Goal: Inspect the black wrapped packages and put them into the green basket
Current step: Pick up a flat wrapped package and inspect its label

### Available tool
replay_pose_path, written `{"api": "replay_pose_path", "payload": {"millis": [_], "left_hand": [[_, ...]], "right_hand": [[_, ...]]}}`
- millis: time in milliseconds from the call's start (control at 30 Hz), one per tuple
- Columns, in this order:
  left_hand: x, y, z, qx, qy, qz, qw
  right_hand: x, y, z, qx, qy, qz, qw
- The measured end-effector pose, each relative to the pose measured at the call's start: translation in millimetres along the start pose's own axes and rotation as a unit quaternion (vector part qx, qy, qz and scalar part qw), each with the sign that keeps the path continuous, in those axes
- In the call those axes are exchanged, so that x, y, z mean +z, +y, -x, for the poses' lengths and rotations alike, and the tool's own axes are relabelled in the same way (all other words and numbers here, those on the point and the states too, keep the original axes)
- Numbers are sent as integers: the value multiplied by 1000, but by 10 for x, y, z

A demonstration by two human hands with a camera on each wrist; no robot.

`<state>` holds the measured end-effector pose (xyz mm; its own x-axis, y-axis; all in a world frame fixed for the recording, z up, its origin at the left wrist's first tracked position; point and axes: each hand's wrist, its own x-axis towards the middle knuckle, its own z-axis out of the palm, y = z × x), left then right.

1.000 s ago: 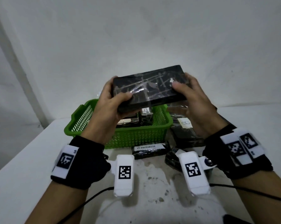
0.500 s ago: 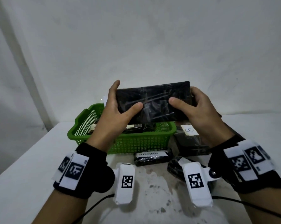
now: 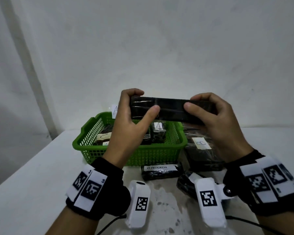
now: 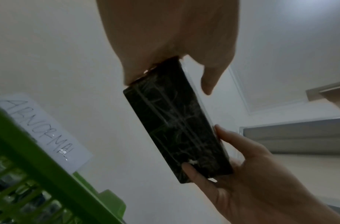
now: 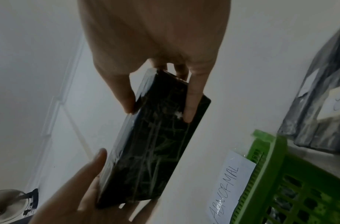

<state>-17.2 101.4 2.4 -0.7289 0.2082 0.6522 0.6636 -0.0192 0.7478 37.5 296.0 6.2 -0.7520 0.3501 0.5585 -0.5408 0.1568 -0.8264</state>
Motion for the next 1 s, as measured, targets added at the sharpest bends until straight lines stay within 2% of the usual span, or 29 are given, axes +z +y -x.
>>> {"api": "replay_pose_path", "payload": {"millis": [167,333,400,500,567,667,767,867,1000], "left_hand": [[14,-38,-10,-66,-3,16,998],[-22,1,-6,-47,-4,-12,999],[-53,27,-24,-55,4,20,998],[-98,22,-79,-134,-1,124,983],[-97,12,-85,-157,-1,151,976],[-71,5,-41,-95,0,116,989],[-59,11,-13,-57,-16,127,990],[-20,-16,-12,-85,-5,140,986],[-2,-105,-20,-129,11,142,981]], "right_hand": [[-26,-61,38,-81,38,109,990],[23,-37,42,-86,36,142,985],[3,-55,39,-95,29,150,984],[-26,-71,41,-133,12,157,979],[-1,-64,47,-125,6,118,985],[45,-40,32,-105,22,70,992],[29,-22,34,-28,17,30,999],[14,-12,46,16,-26,31,999],[38,0,44,-25,-37,75,996]]}}
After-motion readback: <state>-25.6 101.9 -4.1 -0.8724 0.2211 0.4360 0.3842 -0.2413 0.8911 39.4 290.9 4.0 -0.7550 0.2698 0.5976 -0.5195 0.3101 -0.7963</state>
